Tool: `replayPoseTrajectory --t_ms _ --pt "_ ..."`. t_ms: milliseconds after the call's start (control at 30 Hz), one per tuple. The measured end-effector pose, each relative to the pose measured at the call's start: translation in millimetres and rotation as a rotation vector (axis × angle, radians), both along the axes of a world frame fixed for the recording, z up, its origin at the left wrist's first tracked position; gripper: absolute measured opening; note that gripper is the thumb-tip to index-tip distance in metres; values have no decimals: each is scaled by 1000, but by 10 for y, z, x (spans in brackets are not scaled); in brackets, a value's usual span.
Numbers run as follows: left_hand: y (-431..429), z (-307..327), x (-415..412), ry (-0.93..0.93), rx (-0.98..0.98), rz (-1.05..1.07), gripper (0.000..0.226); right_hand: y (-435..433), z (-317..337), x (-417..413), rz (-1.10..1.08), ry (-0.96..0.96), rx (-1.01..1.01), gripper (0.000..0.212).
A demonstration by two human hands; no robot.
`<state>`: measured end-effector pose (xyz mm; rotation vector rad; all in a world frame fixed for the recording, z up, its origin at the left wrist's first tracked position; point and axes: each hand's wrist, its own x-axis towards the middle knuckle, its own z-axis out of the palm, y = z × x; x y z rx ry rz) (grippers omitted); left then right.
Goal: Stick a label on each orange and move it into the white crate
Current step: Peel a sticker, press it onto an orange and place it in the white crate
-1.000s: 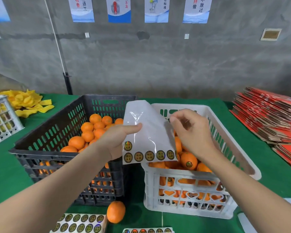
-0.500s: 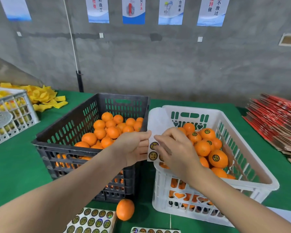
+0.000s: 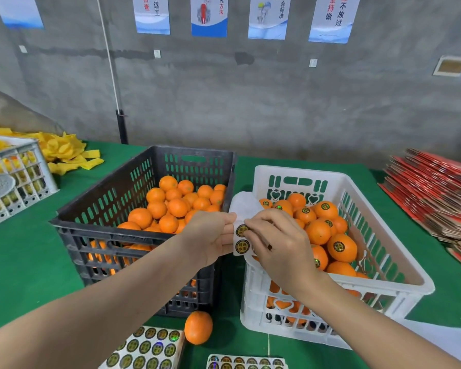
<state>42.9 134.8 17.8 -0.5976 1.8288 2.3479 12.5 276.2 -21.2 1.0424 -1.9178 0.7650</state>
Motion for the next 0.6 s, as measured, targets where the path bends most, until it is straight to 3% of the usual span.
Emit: replayPoseTrajectory --t_ms 300,600 --pt "33 29 51 -16 -34 19 27 14 4 5 -16 106 45 5" --pt "34 39 70 47 -161 67 27 -54 15 28 93 -72 -65 16"
